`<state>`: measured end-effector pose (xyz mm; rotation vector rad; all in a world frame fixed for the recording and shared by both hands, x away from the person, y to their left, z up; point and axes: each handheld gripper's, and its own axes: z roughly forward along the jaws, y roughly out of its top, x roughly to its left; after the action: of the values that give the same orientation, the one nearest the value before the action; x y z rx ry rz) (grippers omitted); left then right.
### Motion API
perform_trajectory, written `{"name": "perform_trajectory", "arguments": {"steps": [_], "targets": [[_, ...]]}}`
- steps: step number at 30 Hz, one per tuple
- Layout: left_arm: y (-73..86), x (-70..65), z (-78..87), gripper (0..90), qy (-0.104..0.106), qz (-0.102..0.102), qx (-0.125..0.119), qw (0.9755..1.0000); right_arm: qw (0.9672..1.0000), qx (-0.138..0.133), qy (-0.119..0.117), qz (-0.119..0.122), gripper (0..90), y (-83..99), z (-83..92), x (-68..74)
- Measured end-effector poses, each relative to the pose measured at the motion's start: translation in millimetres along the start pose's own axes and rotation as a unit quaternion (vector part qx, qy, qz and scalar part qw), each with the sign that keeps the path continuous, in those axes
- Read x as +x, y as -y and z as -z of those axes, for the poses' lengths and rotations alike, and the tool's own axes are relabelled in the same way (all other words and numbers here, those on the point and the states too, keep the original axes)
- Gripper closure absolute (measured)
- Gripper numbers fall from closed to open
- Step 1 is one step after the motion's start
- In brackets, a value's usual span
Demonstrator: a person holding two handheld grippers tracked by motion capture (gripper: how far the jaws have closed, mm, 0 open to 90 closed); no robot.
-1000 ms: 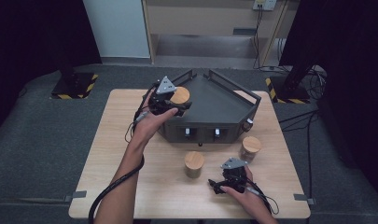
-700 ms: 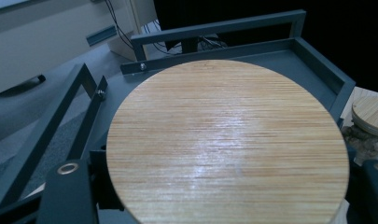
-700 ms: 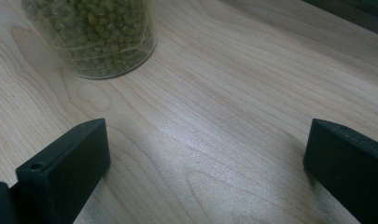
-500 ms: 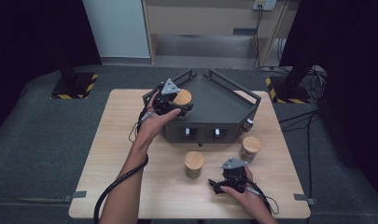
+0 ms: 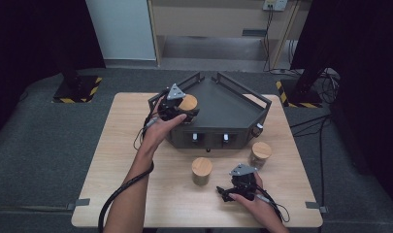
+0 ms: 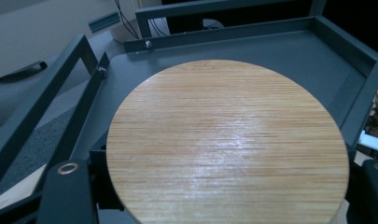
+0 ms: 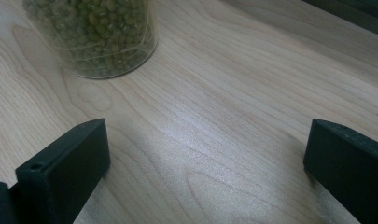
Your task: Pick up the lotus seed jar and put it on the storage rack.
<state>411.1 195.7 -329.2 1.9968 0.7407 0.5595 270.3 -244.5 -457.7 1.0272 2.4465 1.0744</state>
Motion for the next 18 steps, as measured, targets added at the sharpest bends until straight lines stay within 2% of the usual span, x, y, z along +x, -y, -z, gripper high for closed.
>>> {"name": "perform_trajectory", "arguments": {"steps": [6, 11, 15, 18], "targets": [[5.5, 2.8, -7.2, 24.5, 0.001, 0.015, -0.008, 0.9998, 1.0000, 0.000, 0.000, 0.000, 0.4, 0.0, 0.0, -0.2], [-0.3, 5.8, -10.2, 24.4, 0.004, 0.025, 0.003, 0.9997, 1.0000, 0.000, -0.001, 0.000, 0.4, -0.1, 0.0, -0.2], [-1.5, 12.1, -10.5, 24.2, 0.011, 0.046, 0.010, 0.9988, 1.0000, 0.000, -0.001, 0.000, 0.4, -0.1, 0.0, -0.3], [-2.5, 11.0, -10.8, 24.3, 0.009, 0.047, 0.012, 0.9988, 1.0000, 0.000, -0.001, 0.000, 0.4, -0.1, 0.0, -0.2]]}}
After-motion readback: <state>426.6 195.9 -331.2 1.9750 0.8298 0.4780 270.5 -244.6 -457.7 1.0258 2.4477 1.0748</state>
